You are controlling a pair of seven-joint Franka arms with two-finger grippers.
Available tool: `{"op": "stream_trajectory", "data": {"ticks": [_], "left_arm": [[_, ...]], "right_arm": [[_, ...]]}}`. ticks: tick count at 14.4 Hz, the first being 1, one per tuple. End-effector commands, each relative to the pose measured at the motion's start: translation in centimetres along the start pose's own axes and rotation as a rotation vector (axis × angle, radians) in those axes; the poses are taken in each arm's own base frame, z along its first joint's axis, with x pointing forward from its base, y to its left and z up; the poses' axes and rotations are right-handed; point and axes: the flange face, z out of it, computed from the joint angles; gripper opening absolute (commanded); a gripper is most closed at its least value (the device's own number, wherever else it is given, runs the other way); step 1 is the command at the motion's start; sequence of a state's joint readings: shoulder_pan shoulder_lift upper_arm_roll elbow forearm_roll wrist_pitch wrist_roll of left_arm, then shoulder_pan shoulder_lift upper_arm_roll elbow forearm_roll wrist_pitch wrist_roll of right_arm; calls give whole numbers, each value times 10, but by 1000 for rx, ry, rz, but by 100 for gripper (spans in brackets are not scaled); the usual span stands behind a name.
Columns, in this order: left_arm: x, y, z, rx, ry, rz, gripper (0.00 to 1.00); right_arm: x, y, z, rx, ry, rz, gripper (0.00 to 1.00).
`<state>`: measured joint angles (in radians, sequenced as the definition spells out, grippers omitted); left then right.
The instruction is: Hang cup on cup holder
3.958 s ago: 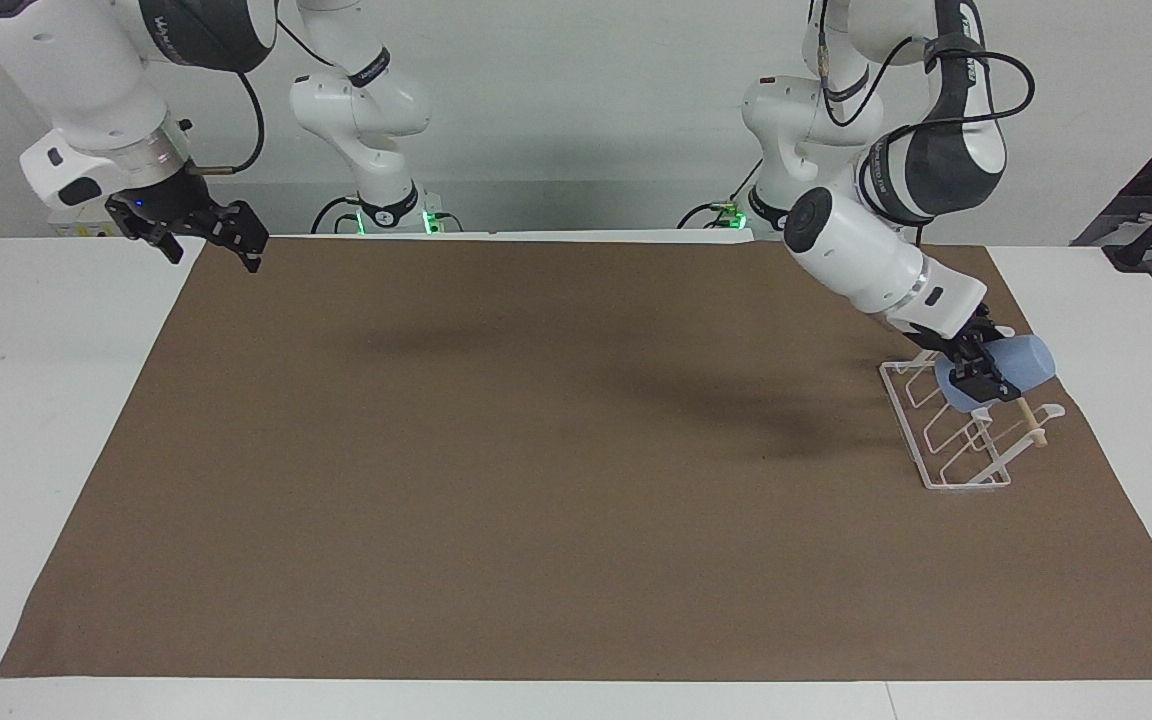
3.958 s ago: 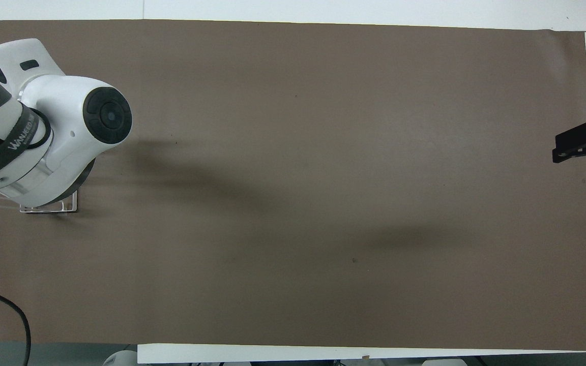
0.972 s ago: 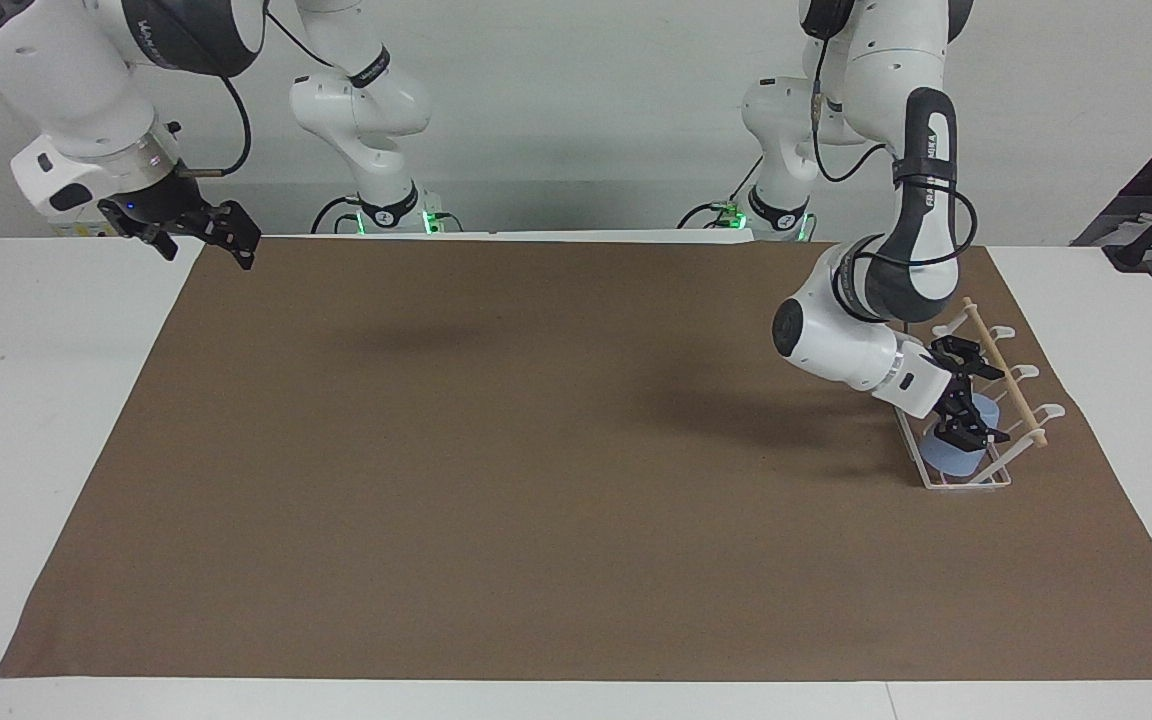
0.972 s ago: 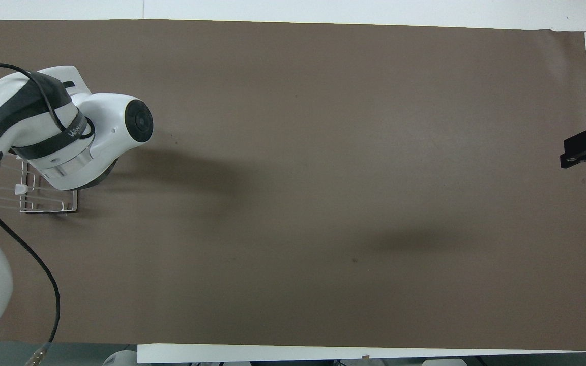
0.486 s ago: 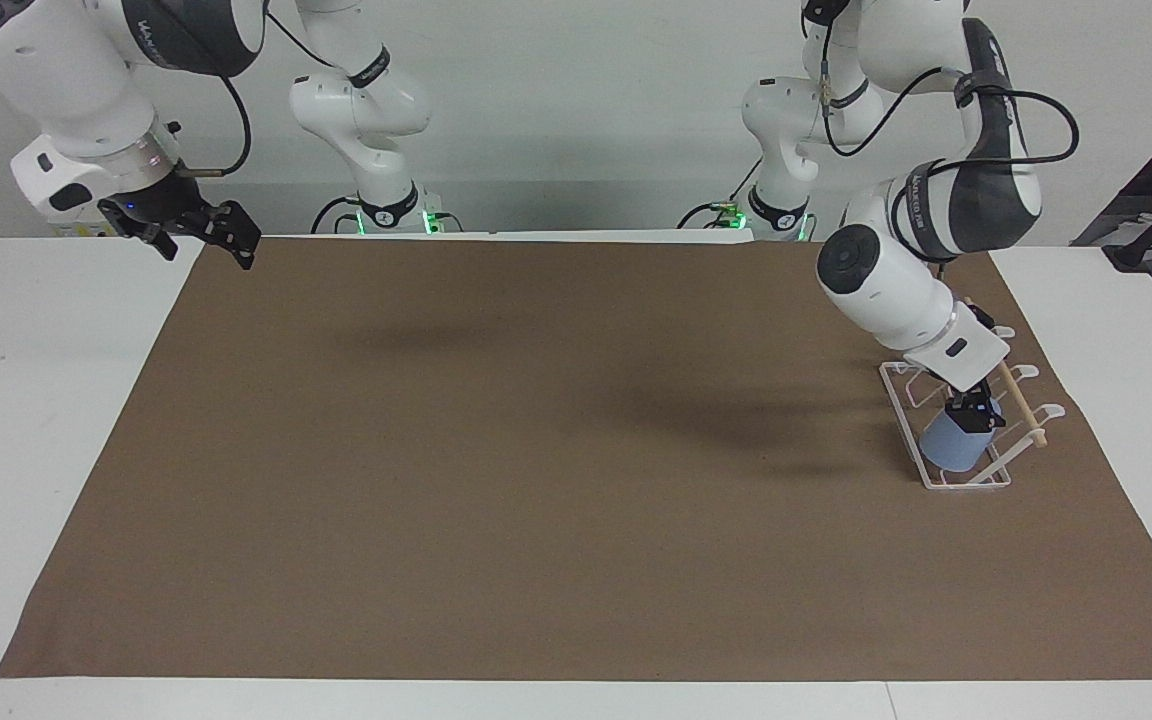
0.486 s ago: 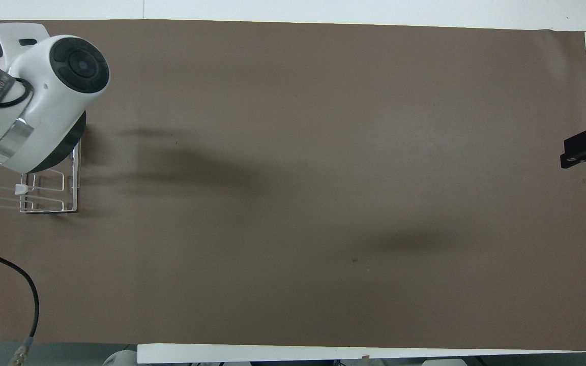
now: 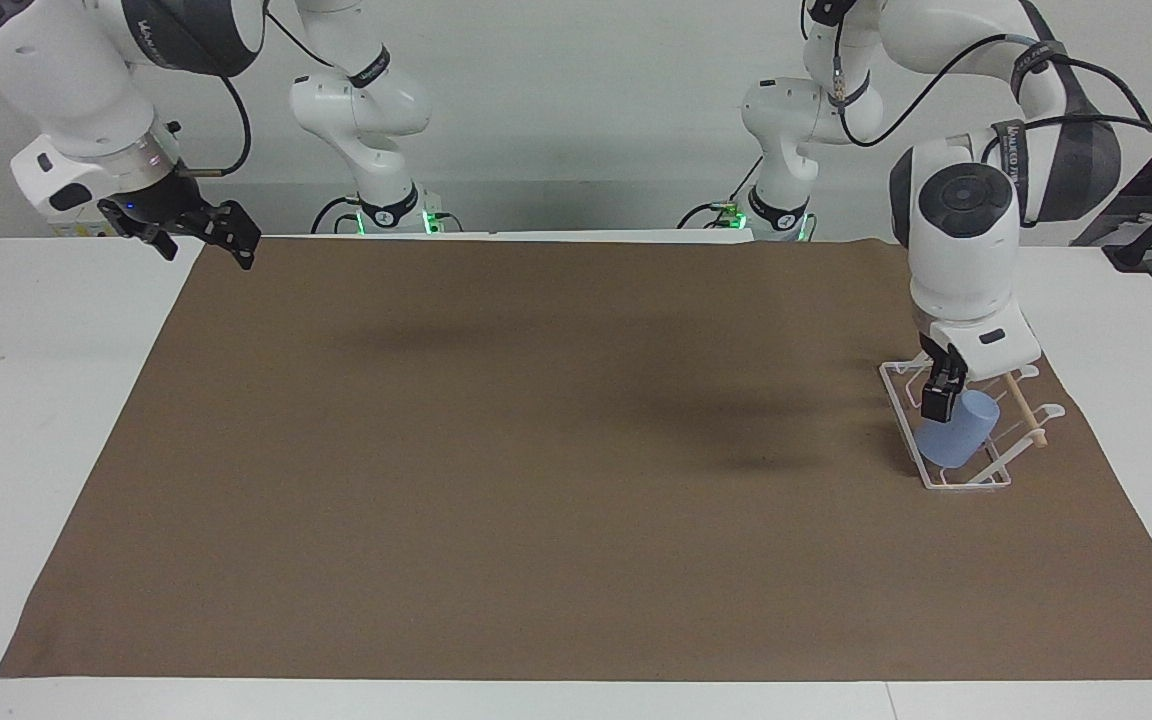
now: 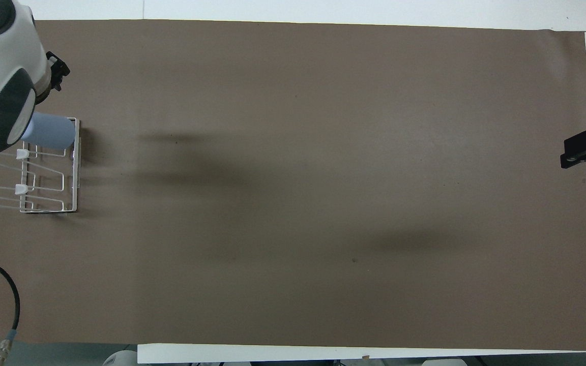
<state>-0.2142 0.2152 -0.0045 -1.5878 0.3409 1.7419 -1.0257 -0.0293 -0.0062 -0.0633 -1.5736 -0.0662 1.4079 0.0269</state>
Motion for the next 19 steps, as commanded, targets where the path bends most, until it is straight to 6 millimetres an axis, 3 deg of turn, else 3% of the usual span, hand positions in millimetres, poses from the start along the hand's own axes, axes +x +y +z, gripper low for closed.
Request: {"op": "stream_trajectory", "data": {"ticks": [1,4,9,11,14,19], "left_arm": [[11,-21,-12,-88,-101,175,100],[17,-41,-17,-115,-152,446,100],[22,-63,-45,-226,-162,754,100],[34,-76,-58,-244,-166,886,100],[41,-78,-61,-323,-172,866,100],[46,-71,-67,-291,-79,772,100]], "right_arm": [[-6,1,-1,0,-8,-19,99],[-6,1,-1,0,-6,-21,99],[-6,1,-1,0,-8,-20,99],[-6,1,-1,0,-8,-19,99],[-6,1,-1,0,-8,-21,99],[-6,2,-1,0,-8,-18,99]]}}
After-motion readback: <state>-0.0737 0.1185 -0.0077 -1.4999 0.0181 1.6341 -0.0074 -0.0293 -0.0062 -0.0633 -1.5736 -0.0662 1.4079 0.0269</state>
